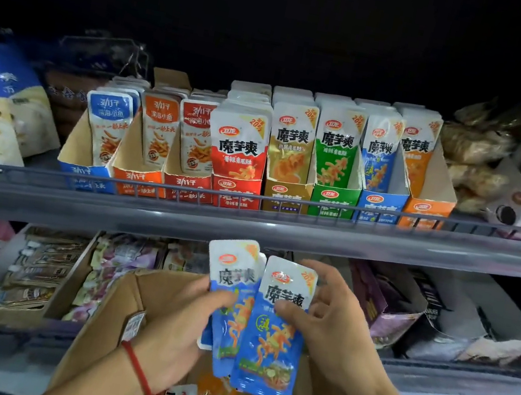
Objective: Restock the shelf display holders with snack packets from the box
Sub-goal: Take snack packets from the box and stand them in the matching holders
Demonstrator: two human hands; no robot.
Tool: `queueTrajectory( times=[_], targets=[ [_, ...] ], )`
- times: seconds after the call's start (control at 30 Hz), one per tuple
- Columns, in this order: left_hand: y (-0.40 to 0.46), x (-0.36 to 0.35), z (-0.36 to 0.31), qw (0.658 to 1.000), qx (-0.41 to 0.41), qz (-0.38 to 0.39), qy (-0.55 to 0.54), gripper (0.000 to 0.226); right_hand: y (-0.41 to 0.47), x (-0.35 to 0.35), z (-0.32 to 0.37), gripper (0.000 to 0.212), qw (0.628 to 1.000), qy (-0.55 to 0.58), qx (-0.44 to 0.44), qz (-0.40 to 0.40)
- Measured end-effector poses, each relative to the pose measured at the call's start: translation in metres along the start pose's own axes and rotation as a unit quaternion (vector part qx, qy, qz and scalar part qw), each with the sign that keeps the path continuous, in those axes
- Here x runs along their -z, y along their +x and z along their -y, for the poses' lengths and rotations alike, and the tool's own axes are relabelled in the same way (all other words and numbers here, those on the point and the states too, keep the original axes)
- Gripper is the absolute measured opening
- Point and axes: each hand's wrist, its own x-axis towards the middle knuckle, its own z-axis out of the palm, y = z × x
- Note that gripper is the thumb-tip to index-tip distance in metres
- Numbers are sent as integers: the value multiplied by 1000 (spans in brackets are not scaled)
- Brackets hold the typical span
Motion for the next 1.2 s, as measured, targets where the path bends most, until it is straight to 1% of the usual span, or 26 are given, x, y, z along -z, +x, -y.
queueTrajectory(
  times=[0.07, 0.13, 0.2, 0.27, 0.33, 0.4, 0.47, 0.5, 0.57, 0.6, 0.63, 0.73, 0.8, 0.93, 1.03, 1.1, 1.13, 1.17, 1.2],
  targets=[
    [-4, 5, 2, 998, -30, 26, 45, 25, -1, 1, 3, 54, 999, 29, 14, 2],
    [-4, 9, 5, 996, -53, 42, 50, 37, -2, 1, 4, 51, 999, 15, 29, -14],
    [-2, 12, 6, 996, -68, 43, 48, 44, -1, -1, 4, 51, 1000, 8, 18, -19],
    [-1, 14, 6, 996, -73, 39, 45, 46, 0, -4, 5, 53, 999, 37, -3, 0],
    [-2, 13, 6, 996, -74, 41, 32, 46, -1, -7, 8, 53, 996, 90, -14, 13],
    [-4, 11, 5, 996, -69, 50, 16, 40, -3, -10, 10, 53, 990, 140, -10, 2],
    [-7, 10, 3, 996, -68, 61, 13, 31, -4, -12, 11, 54, 987, 162, -2, -23],
    [-7, 10, 2, 995, -76, 64, 23, 32, -3, -13, 11, 55, 985, 167, 5, -37],
    [-7, 12, 3, 990, -94, 76, 68, 51, -2, -14, 11, 54, 983, 173, 19, -56],
    [-7, 13, 3, 987, -103, 80, 98, 60, -2, -14, 10, 53, 985, 162, 22, -60],
    [-7, 13, 3, 983, -113, 78, 123, 62, -2, -15, 10, 50, 987, 147, 23, -60],
    [-6, 13, 3, 979, -129, 34, 156, 51, -3, -14, 13, 43, 991, 125, 8, -55],
    [-6, 13, 0, 978, -129, 16, 161, 47, -5, -5, 21, 36, 992, 124, 1, -37],
    [-5, 12, -6, 973, -145, 26, 179, 44, -8, 30, 38, 28, 998, 40, 18, 46],
    [-8, 8, -17, 963, -175, 29, 204, 41, -10, 47, 48, 18, 998, -18, 19, 59],
    [-4, 11, -28, 965, -186, -4, 184, 36, -4, 65, 63, 16, 998, -49, 38, 31],
    [-1, 15, -34, 967, -185, -34, 169, 35, 2, 78, 71, 16, 996, -68, 62, -6],
    [4, 20, -40, 970, -181, -64, 152, 33, 11, 94, 80, 17, 988, -104, 96, -58],
    [9, 27, -45, 973, -174, -87, 128, 32, 20, 111, 91, 15, 972, -156, 130, -119]
  ],
)
